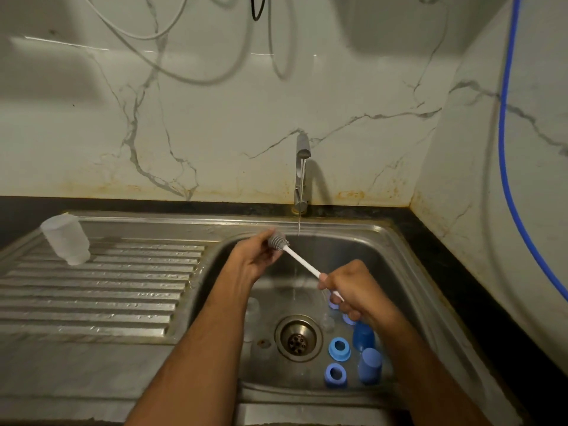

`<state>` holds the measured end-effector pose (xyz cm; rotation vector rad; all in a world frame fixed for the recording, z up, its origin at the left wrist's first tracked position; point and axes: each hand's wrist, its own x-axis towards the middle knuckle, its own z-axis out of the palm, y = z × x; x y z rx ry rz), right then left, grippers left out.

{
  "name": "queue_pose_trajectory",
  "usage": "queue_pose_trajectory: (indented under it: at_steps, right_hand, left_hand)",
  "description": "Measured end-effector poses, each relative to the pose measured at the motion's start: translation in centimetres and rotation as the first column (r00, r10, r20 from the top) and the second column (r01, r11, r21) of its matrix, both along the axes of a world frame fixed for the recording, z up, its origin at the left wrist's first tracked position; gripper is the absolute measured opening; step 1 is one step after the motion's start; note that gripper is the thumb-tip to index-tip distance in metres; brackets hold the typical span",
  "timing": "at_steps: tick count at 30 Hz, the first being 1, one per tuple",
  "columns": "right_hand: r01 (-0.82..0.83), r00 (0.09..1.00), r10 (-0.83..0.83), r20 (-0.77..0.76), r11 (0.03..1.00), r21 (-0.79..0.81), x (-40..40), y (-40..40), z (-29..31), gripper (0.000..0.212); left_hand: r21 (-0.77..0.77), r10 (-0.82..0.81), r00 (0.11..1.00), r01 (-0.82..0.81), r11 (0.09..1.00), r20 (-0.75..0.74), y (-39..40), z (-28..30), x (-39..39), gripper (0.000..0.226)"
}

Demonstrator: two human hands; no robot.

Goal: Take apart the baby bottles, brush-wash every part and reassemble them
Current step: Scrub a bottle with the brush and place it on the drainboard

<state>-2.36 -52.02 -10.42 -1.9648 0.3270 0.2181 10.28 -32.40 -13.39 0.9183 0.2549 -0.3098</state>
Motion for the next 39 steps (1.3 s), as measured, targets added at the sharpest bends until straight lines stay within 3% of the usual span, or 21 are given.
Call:
queue_pose_trajectory:
  at_steps: [2,3,5,6,7,8,9,11,13,15,16,17,18,19,21,23,25,27,29,33,39]
  right_hand:
    - [0.013,0.972,0.105,0.210,0.870,-0.493,0.1,0.6,-0.7,0.032]
    - [0.021,0.950,0.180,0.255,0.777,-0.629,0.0,0.9,-0.9,0.031]
    - [0.039,0.922,0.247,0.296,0.704,-0.709,0.0,1.4,-1.1,0.028]
    - [0.020,0.930,0.231,0.286,0.744,-0.668,0.2,1.6,-1.0,0.028]
    - [-0.008,0.951,0.168,0.258,0.852,-0.524,0.4,1.5,-0.7,0.030]
    - [-0.036,0.982,0.080,0.171,0.968,-0.246,0.6,1.3,-0.2,0.030]
    - [-0.037,0.999,0.036,0.012,0.997,0.072,0.6,1.1,0.3,0.029]
    - [-0.037,0.968,0.152,-0.201,0.876,0.481,0.2,0.4,1.3,0.028]
    - [-0.051,0.951,0.215,-0.222,0.817,0.574,-0.1,0.1,1.3,0.027]
    - [-0.045,0.983,0.108,-0.151,0.929,0.367,0.0,0.1,0.4,0.026]
    - [-0.043,0.997,0.050,-0.057,0.993,0.113,0.0,0.4,0.0,0.026]
    - [-0.039,0.997,0.052,0.061,0.980,-0.197,-0.1,0.7,-0.3,0.028]
    - [-0.021,0.983,0.104,0.154,0.885,-0.466,-0.2,0.9,-0.7,0.030]
    - [0.006,0.962,0.165,0.216,0.782,-0.623,-0.2,1.0,-1.0,0.030]
    - [0.041,0.925,0.243,0.291,0.698,-0.714,-0.2,1.1,-1.2,0.029]
    - [0.004,0.930,0.223,0.292,0.787,-0.617,0.2,1.2,-1.0,0.031]
    - [-0.017,0.983,0.049,0.176,0.983,-0.184,0.7,1.3,-0.3,0.030]
    - [-0.005,0.992,0.043,-0.116,0.953,0.304,0.7,1.0,0.5,0.027]
    - [-0.026,0.956,0.182,-0.231,0.835,0.549,0.3,0.3,1.0,0.028]
    - [-0.048,0.922,0.298,-0.249,0.724,0.689,-0.1,-0.2,1.1,0.027]
    - [-0.033,0.938,0.229,-0.258,0.805,0.593,-0.3,-0.7,1.1,0.030]
  left_hand:
    - [0.085,0.077,0.994,-0.071,0.994,-0.071,0.1,-0.6,0.1,0.043]
    - [0.065,0.098,0.992,-0.093,0.994,-0.080,0.2,-0.5,0.2,0.047]
    - [0.000,0.105,0.992,-0.105,0.994,-0.065,0.5,-0.2,0.4,0.052]
    - [-0.042,0.104,0.994,-0.105,0.994,-0.043,0.5,-0.1,0.6,0.048]
    - [-0.094,0.097,0.995,-0.097,0.991,-0.012,0.4,0.0,0.7,0.041]
    - [-0.173,0.081,0.997,-0.076,0.982,0.021,0.4,0.1,0.6,0.034]
    - [-0.261,0.060,0.997,-0.045,0.964,0.049,0.5,0.3,0.5,0.026]
    - [-0.446,0.005,0.991,0.055,0.893,0.132,0.9,0.8,0.0,0.013]
    - [-0.487,-0.025,0.985,0.107,0.867,0.171,1.0,1.0,-0.2,0.013]
    - [-0.271,-0.042,0.994,0.068,0.960,0.101,0.7,0.6,-0.1,0.023]
    - [-0.108,-0.026,0.999,0.031,0.994,0.043,0.5,0.2,-0.1,0.029]
    - [0.005,0.010,1.000,-0.010,1.000,-0.023,0.3,-0.4,0.0,0.032]
    - [0.054,0.048,0.996,-0.044,0.998,-0.077,0.2,-0.8,0.1,0.034]
    - [0.058,0.069,0.992,-0.063,0.996,-0.104,0.1,-1.0,0.2,0.036]
    - [0.008,0.084,0.992,-0.083,0.996,-0.094,0.2,-0.7,0.6,0.035]
    - [-0.016,0.096,0.994,-0.097,0.995,-0.058,0.3,-0.2,1.1,0.030]
    - [-0.058,0.104,0.994,-0.105,0.993,-0.014,0.4,0.1,1.3,0.028]
    - [-0.162,0.086,0.996,-0.080,0.984,0.036,0.5,0.5,1.0,0.030]
    - [-0.306,0.057,0.995,-0.029,0.951,0.082,0.5,0.9,0.5,0.027]
    - [-0.439,0.052,0.992,0.004,0.899,0.116,0.1,1.3,0.0,0.018]
    - [-0.288,0.116,0.990,-0.090,0.953,0.075,-1.2,1.2,-0.4,0.017]
